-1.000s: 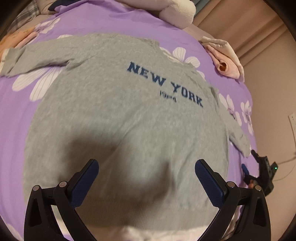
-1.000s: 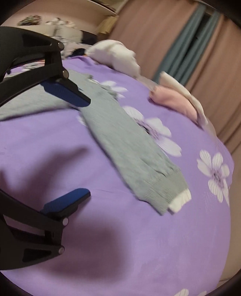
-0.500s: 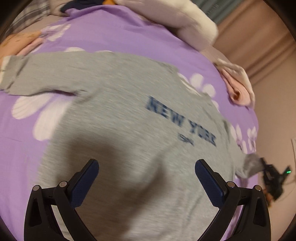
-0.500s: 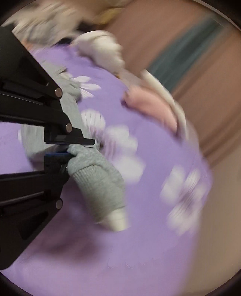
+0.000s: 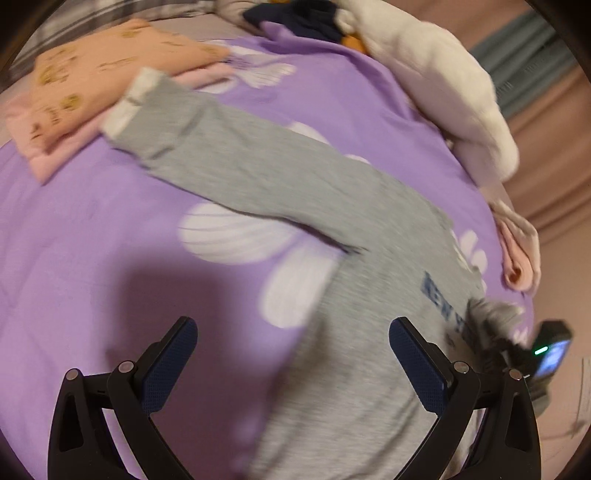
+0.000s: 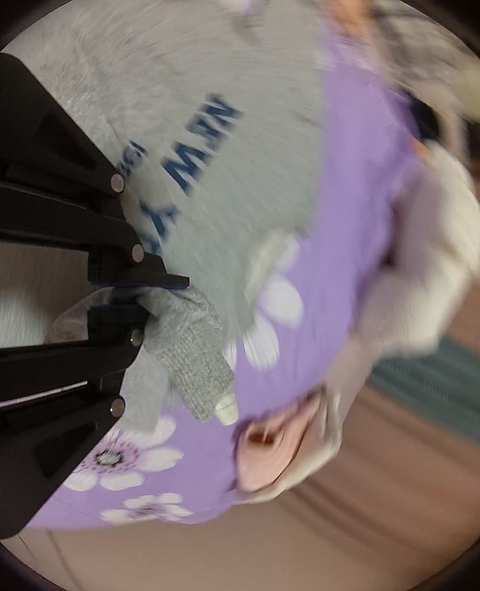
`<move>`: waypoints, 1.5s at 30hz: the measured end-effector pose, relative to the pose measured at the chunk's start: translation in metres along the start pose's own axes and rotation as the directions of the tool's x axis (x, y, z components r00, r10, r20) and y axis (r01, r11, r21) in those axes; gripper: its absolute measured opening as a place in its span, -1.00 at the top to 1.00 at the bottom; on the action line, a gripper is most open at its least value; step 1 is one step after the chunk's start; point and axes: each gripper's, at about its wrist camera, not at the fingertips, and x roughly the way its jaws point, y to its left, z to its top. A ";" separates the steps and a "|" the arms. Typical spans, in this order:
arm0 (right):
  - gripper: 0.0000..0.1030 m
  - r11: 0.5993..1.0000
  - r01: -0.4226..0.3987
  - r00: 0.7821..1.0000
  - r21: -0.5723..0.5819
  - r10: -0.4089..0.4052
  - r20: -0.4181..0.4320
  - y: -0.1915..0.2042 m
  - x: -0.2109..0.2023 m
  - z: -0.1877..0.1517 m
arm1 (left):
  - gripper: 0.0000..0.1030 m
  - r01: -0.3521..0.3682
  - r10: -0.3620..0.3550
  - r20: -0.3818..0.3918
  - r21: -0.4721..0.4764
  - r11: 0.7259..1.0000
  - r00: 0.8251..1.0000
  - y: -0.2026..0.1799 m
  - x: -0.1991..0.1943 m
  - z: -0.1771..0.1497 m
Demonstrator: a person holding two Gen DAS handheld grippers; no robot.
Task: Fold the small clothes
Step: 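Fold the held sleeve across the sweatshirt body with the right tool, release, then grasp the other sleeve cuff with the left tool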
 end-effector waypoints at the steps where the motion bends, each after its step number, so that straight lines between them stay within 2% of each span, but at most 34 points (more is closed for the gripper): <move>1: 0.66 0.999 0.001 1.000 -0.051 -0.003 -0.030 0.013 0.009 -0.002 | -1.00 -0.005 0.005 0.003 -0.011 1.000 1.000 0.007 -0.001 0.003; 2: 0.47 0.995 -0.005 0.999 -0.095 0.001 -0.045 0.021 0.012 -0.005 | -1.00 -0.008 0.008 0.003 -0.023 1.000 1.000 0.013 -0.001 0.006; 3: 0.12 0.989 0.019 0.999 -0.145 -0.025 -0.043 0.029 0.011 -0.012 | -1.00 -0.009 0.009 0.002 -0.032 0.999 1.000 0.018 0.000 0.009; 5: -0.18 0.972 0.101 0.995 -0.211 -0.100 0.011 0.030 0.001 -0.018 | -1.00 -0.006 0.006 0.012 -0.047 0.999 1.000 0.028 0.000 0.015; 7: -0.64 0.969 0.096 0.995 -0.226 -0.088 0.047 0.018 -0.016 -0.023 | -1.00 0.004 -0.003 0.017 -0.063 0.998 1.000 0.036 0.002 0.021; 8: -0.67 0.971 0.084 0.996 -0.224 -0.073 0.058 0.014 -0.023 -0.024 | -1.00 0.020 -0.019 0.018 -0.076 0.997 1.000 0.041 0.002 0.024; 11: -0.67 0.980 0.011 0.993 -0.197 0.012 0.114 -0.005 -0.057 -0.025 | -1.00 0.086 -0.083 0.033 -0.127 0.988 0.996 0.057 0.003 0.033; 13: -0.62 0.989 -0.134 0.983 -0.069 0.142 0.117 -0.032 -0.065 -0.022 | -1.00 0.118 -0.112 0.045 -0.151 0.982 0.993 0.063 0.003 0.036; 14: -0.58 0.974 -0.223 0.968 0.040 0.216 0.129 -0.049 -0.065 -0.018 | -1.00 0.131 -0.125 0.047 -0.155 0.979 0.991 0.065 0.002 0.037; 15: -0.45 0.929 -0.323 0.942 0.180 0.297 0.158 -0.072 -0.062 -0.018 | -1.00 0.147 -0.142 0.048 -0.154 0.977 0.989 0.065 0.003 0.038; 16: -0.19 0.869 -0.389 0.920 0.306 0.352 0.170 -0.088 -0.053 -0.019 | -1.00 0.159 -0.154 0.046 -0.153 0.975 0.987 0.065 0.004 0.038; 17: -0.01 0.823 -0.420 0.908 0.382 0.381 0.176 -0.090 -0.047 -0.024 | -1.00 0.173 -0.169 0.042 -0.154 0.973 0.985 0.066 0.004 0.038; 18: 0.28 0.755 -0.449 0.891 0.479 0.418 0.178 -0.098 -0.034 -0.027 | -1.00 0.192 -0.188 0.039 -0.160 0.968 0.981 0.067 0.005 0.039; 19: 0.40 0.710 -0.457 0.882 0.536 0.438 0.172 -0.099 -0.019 -0.028 | -0.99 0.219 -0.215 0.039 -0.177 0.960 0.976 0.069 0.006 0.039; 21: 0.45 0.717 -0.449 0.885 0.533 0.438 0.156 -0.079 -0.008 -0.023 | -1.00 0.270 -0.267 0.048 -0.233 0.934 0.963 0.075 0.008 0.042; 23: 0.46 0.710 -0.492 0.857 0.504 0.497 0.137 -0.057 0.000 -0.020 | -1.00 0.332 -0.325 0.072 -0.277 0.902 0.943 0.082 0.007 0.044; 24: 0.46 0.734 -0.494 0.852 0.465 0.515 0.093 -0.039 0.005 -0.018 | -0.99 0.357 -0.348 0.085 -0.296 0.886 0.934 0.084 0.007 0.045; 25: 0.45 0.768 -0.474 0.862 0.430 0.505 0.048 -0.024 0.009 -0.018 | -1.00 0.378 -0.367 0.096 -0.310 0.872 0.925 0.085 0.008 0.047; 27: 0.45 0.792 -0.463 0.875 0.399 0.481 0.060 -0.018 0.010 -0.018 | -1.00 0.418 -0.402 0.120 -0.343 0.841 0.908 0.089 0.010 0.053; 30: 0.45 0.751 -0.484 0.857 0.449 0.511 0.070 -0.026 0.000 -0.022 | -1.00 0.457 -0.427 0.167 -0.383 0.803 0.889 0.094 0.018 0.064; 34: 0.34 0.760 -0.484 0.866 0.433 0.486 0.116 -0.038 -0.015 -0.031 | -0.99 0.456 -0.410 0.200 -0.434 0.777 0.890 0.099 0.039 0.080; 38: 0.33 0.748 -0.503 0.858 0.433 0.492 0.147 -0.065 -0.028 -0.049 | -0.99 0.446 -0.355 0.278 -0.437 0.781 0.893 0.103 0.040 0.099; 41: 0.28 0.731 -0.516 0.852 0.446 0.490 0.182 -0.083 -0.039 -0.063 | -0.99 0.438 -0.330 0.299 -0.457 0.774 0.895 0.109 0.045 0.107; 42: 0.26 0.725 -0.520 0.850 0.452 0.490 0.193 -0.087 -0.042 -0.065 | -0.98 0.429 -0.318 0.301 -0.454 0.781 0.899 0.107 0.045 0.109; 43: 0.23 0.717 -0.526 0.848 0.458 0.488 0.209 -0.091 -0.044 -0.067 | -0.94 0.403 -0.294 0.297 -0.437 0.804 0.908 0.102 0.044 0.111; 45: 0.20 0.720 -0.518 0.853 0.462 0.474 0.218 -0.094 -0.047 -0.072 | -0.51 0.290 -0.197 0.267 -0.375 0.880 0.943 0.085 0.041 0.112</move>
